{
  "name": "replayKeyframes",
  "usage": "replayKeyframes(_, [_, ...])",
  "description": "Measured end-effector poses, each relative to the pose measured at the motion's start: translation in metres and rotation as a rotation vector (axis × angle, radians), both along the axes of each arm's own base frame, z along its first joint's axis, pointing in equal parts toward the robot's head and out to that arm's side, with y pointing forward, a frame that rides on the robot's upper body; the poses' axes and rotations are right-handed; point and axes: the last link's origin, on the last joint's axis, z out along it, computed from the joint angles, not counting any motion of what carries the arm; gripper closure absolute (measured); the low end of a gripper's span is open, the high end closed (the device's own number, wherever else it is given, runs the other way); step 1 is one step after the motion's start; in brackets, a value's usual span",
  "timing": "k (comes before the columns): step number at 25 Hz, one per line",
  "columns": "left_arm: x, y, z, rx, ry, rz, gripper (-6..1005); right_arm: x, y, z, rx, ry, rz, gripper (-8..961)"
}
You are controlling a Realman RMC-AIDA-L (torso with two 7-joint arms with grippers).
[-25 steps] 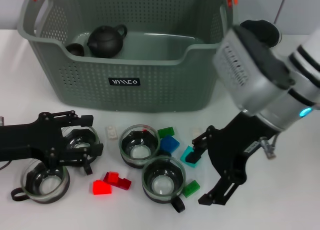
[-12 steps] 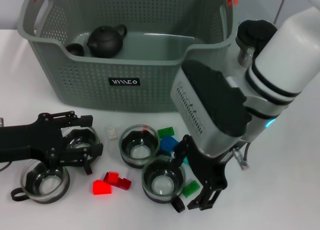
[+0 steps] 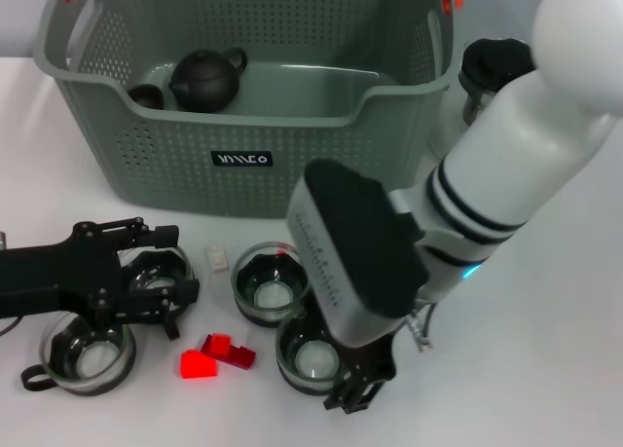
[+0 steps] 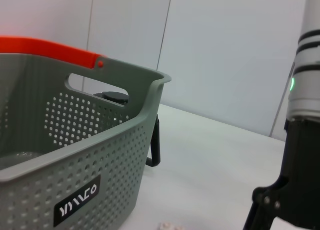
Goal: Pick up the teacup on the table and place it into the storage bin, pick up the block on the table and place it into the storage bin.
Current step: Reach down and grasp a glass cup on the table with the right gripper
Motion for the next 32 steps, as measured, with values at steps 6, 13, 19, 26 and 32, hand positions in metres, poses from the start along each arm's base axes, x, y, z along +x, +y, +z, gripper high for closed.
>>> replayKeyframes(6, [0.0,-0.001,0.0,0.002,-0.002,0.002,221,0.003,-0.002,-0.014,0.048,0.007,0.023,86])
replayKeyframes(13, [-0.001,-0.001,0.003,0.019,-0.013,0.008,221,0.007,-0.004,-0.018,0.057,0.003,0.027,87])
replayKeyframes(19, [-0.001,0.0,0.005,0.02,-0.012,0.007,222,0.011,-0.007,-0.022,0.052,-0.009,0.036,86])
replayKeyframes(26, [-0.004,-0.002,0.005,0.006,0.005,0.01,222,0.011,-0.007,-0.022,0.052,-0.009,0.037,88])
replayKeyframes(32, [-0.004,-0.003,0.005,0.006,0.005,0.012,221,0.014,-0.006,-0.025,0.07,0.002,0.039,90])
